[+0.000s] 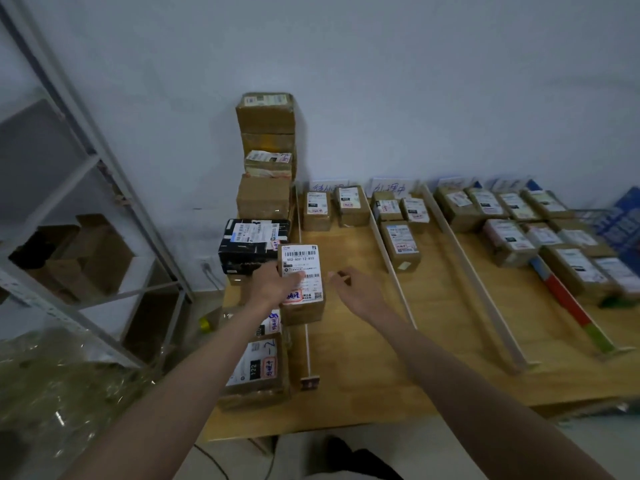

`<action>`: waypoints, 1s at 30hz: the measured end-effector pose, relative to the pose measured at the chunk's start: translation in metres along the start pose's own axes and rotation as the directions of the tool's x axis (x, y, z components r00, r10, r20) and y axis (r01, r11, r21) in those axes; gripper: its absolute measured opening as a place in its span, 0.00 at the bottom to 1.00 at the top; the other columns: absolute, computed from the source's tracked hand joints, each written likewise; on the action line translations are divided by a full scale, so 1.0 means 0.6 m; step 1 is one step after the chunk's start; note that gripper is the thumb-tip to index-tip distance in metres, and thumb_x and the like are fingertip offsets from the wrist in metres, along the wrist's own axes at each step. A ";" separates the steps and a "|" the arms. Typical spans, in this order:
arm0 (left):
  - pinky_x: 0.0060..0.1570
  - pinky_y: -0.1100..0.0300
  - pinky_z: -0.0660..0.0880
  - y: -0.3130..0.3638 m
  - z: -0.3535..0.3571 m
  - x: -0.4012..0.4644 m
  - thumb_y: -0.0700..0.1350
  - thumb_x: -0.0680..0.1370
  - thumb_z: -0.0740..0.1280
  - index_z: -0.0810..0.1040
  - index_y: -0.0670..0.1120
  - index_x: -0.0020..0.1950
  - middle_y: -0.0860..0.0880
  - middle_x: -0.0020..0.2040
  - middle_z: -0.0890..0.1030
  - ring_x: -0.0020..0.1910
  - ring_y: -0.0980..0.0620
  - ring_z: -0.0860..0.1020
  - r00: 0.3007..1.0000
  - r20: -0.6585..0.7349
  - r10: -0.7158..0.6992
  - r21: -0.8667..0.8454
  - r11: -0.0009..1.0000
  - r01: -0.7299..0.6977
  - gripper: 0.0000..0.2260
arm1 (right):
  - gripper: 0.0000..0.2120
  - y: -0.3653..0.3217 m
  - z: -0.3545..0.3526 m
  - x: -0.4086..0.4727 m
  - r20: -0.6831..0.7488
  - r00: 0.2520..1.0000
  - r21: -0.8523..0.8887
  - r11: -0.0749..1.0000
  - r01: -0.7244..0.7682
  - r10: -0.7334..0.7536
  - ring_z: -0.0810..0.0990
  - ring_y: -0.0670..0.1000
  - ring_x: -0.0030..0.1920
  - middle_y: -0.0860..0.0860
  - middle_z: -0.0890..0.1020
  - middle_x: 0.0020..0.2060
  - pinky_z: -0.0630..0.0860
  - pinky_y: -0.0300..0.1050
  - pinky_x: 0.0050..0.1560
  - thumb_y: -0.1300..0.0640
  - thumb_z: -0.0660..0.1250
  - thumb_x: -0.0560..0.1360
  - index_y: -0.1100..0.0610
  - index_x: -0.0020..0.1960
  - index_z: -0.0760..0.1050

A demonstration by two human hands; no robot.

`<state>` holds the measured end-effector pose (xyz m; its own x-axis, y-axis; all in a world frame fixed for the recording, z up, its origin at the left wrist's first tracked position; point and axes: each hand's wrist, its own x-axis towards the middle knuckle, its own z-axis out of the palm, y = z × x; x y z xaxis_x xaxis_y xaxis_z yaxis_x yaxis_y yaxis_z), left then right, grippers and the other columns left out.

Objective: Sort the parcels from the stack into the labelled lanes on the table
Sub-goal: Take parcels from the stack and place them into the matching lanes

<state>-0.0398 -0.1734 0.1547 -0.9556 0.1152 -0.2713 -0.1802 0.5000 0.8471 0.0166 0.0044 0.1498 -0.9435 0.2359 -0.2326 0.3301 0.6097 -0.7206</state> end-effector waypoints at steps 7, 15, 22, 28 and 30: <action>0.46 0.60 0.77 0.033 0.065 0.027 0.47 0.77 0.71 0.79 0.44 0.59 0.45 0.57 0.83 0.53 0.49 0.82 0.996 0.089 0.022 0.020 1.000 -0.024 0.12 | 0.23 0.096 -0.076 0.010 -0.201 0.980 -0.267 0.962 -0.062 0.007 0.70 0.58 0.69 0.56 0.73 0.68 0.69 0.54 0.66 0.44 0.60 0.81 0.54 0.72 0.68; 0.50 0.55 0.81 0.040 0.169 0.124 0.51 0.76 0.72 0.79 0.47 0.59 0.48 0.55 0.84 0.49 0.53 0.84 0.993 0.118 0.012 0.094 0.995 -0.024 0.14 | 0.22 0.203 -0.124 0.096 -0.216 0.976 -0.369 0.924 -0.100 0.020 0.70 0.58 0.67 0.55 0.72 0.67 0.71 0.56 0.63 0.46 0.60 0.80 0.54 0.71 0.69; 0.46 0.56 0.82 0.049 0.265 0.258 0.53 0.75 0.74 0.79 0.46 0.57 0.50 0.55 0.84 0.48 0.52 0.83 0.995 0.062 -0.076 0.117 0.991 0.069 0.16 | 0.21 0.280 -0.159 0.222 -0.189 0.982 -0.360 0.928 -0.100 0.033 0.71 0.58 0.66 0.55 0.73 0.67 0.70 0.55 0.63 0.49 0.62 0.79 0.56 0.69 0.70; 0.43 0.61 0.78 0.056 0.348 0.388 0.52 0.76 0.73 0.78 0.46 0.58 0.51 0.53 0.82 0.48 0.52 0.81 0.991 0.012 -0.136 0.093 0.987 0.134 0.15 | 0.19 0.347 -0.178 0.321 -0.185 0.982 -0.322 0.943 -0.089 0.030 0.71 0.57 0.67 0.55 0.73 0.67 0.70 0.55 0.66 0.53 0.64 0.78 0.56 0.68 0.70; 0.48 0.55 0.81 0.051 0.374 0.427 0.52 0.76 0.73 0.79 0.46 0.58 0.50 0.55 0.83 0.50 0.51 0.82 0.989 0.005 -0.149 0.057 0.987 0.149 0.15 | 0.21 0.363 -0.182 0.344 -0.183 0.983 -0.327 0.942 -0.079 0.019 0.69 0.56 0.69 0.54 0.72 0.68 0.69 0.55 0.68 0.53 0.64 0.78 0.56 0.70 0.69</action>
<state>-0.2379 0.0642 0.0083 -0.9168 0.0432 -0.3969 -0.3069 0.5598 0.7697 -0.1032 0.2686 0.0158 -0.9161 0.3817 -0.1231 0.3945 0.8028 -0.4470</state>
